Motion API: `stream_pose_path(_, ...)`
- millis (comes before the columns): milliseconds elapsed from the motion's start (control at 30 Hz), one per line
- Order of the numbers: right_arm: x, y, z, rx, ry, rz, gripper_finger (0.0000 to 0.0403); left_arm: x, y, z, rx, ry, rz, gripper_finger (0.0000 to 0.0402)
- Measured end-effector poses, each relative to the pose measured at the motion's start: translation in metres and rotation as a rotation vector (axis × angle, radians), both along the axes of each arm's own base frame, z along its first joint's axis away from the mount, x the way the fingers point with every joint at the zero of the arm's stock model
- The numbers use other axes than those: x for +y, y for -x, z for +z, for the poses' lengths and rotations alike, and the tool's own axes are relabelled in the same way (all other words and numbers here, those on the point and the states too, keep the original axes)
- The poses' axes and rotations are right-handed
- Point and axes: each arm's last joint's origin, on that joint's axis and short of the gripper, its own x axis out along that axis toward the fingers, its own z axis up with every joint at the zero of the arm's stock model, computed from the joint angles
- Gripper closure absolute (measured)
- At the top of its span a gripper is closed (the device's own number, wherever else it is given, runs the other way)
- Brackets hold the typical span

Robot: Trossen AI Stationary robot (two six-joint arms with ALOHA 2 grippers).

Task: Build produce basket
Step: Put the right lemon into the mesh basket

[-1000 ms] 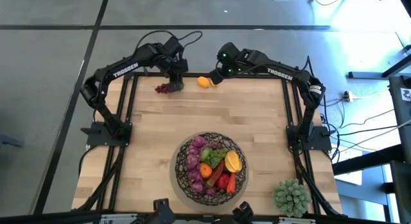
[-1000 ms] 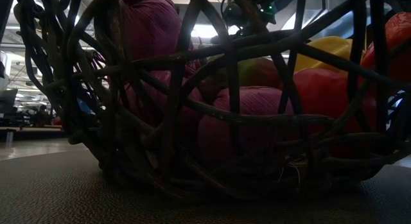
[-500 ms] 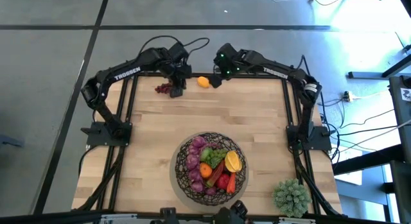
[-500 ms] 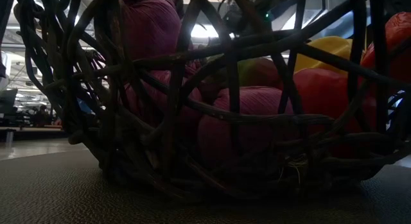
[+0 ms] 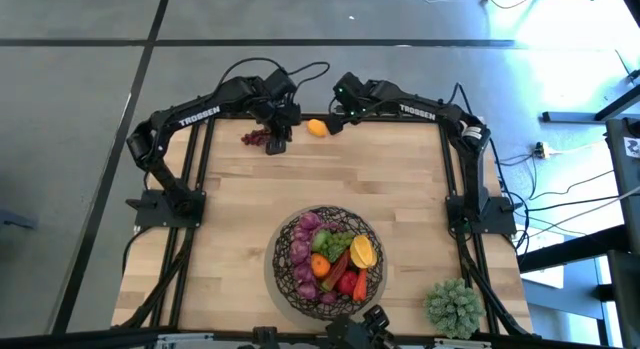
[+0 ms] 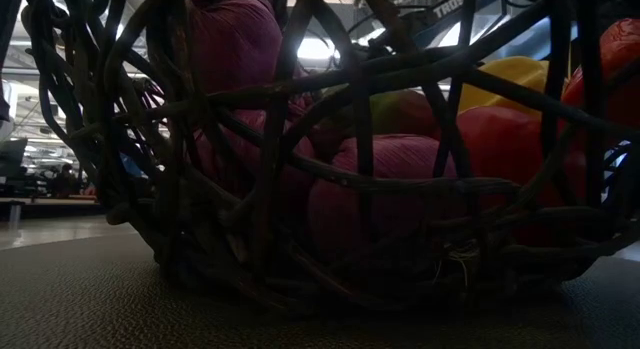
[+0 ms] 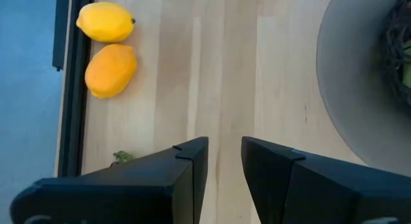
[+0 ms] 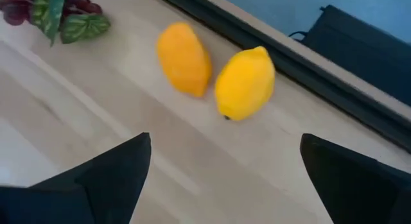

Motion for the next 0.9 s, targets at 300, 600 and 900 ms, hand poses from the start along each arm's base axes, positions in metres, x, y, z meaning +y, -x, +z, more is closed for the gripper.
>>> stream_pose_path(300, 0.009, -0.005, 0.000, 0.055, 0.059, 0.043, 0.0015, 0.006, -0.009, 0.007, -0.068, -0.150, -0.012, 0.0318)
stream_pose_path(600, 0.025, -0.014, 0.000, 0.043, 0.045, 0.105, 0.0015, 0.009, -0.013, 0.010, -0.121, -0.181, 0.016, 0.0318)
stream_pose_path(900, 0.040, -0.023, 0.000, 0.047, 0.057, 0.207, 0.0015, 0.009, -0.013, 0.010, -0.120, -0.180, 0.016, 0.0318)
